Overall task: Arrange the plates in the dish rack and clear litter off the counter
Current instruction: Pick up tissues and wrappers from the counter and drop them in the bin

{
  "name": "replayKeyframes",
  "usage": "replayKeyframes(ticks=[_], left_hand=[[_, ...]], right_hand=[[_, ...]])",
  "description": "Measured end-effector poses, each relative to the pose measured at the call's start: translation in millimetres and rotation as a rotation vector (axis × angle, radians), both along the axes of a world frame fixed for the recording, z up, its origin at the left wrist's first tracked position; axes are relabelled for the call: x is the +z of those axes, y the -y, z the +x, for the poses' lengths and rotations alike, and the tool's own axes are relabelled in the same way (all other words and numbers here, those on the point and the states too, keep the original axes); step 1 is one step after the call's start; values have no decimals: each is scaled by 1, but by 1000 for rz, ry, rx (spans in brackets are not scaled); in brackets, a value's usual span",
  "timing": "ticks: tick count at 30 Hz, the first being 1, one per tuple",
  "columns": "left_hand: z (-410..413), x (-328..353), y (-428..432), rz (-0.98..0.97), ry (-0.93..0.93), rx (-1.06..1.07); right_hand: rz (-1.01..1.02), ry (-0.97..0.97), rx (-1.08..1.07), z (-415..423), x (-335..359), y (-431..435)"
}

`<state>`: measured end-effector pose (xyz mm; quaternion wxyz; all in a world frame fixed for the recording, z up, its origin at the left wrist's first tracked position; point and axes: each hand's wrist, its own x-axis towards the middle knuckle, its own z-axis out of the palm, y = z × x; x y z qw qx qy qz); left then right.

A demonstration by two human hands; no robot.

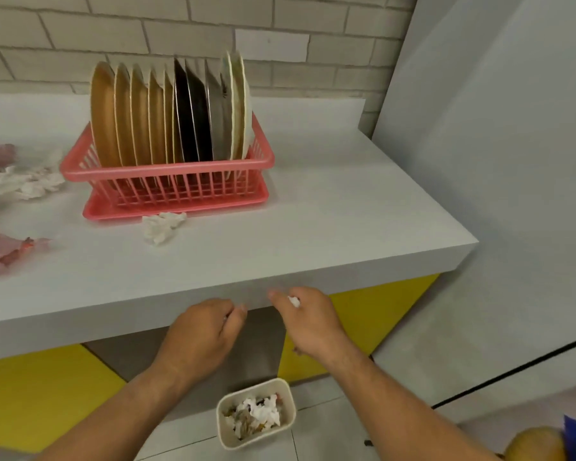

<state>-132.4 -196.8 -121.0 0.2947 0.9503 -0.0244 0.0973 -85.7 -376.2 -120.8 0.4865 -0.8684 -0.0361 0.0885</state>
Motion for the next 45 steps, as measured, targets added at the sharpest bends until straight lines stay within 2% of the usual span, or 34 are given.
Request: replayKeyframes(ticks=[4, 8, 11, 14, 17, 21, 25, 28, 32, 36, 40, 42, 45], left_hand=[[-4, -30, 5, -23, -94, 10], [-9, -85, 3, -70, -232, -12], [-20, -151, -7, -102, -385, -65], [-32, -233, -19, -94, -535, -119], [-40, -320, -29, -26, -656, -172], [-29, -425, -31, 45, -783, -206], [-6, -514, -13, 144, -867, -275], [10, -563, -1, 173, -922, -287], [18, -588, -5, 161, -914, -252], [7, -577, -19, 159, -681, -213], [-10, -563, -30, 75, -605, -175], [-16, -552, -34, 69, -603, -167], [-20, -520, -38, 38, -581, -122]], right_hand=[[46, -28, -123, -4, -25, 11], [120, -88, -286, -19, -83, 10], [181, -301, -411, -31, -149, 3], [325, -525, -539, -42, -225, -1], [373, -622, -627, -48, -301, -3], [253, -601, -624, -48, -407, -1], [305, -652, -530, -53, -491, -1], [311, -602, -522, -45, -530, 0], [234, -439, -604, -22, -553, -4], [135, -221, -496, -5, -560, -15], [-134, -351, -114, -1, -579, -24], [-233, -407, -74, -2, -577, -20], [-303, -375, -102, -7, -544, -8]])
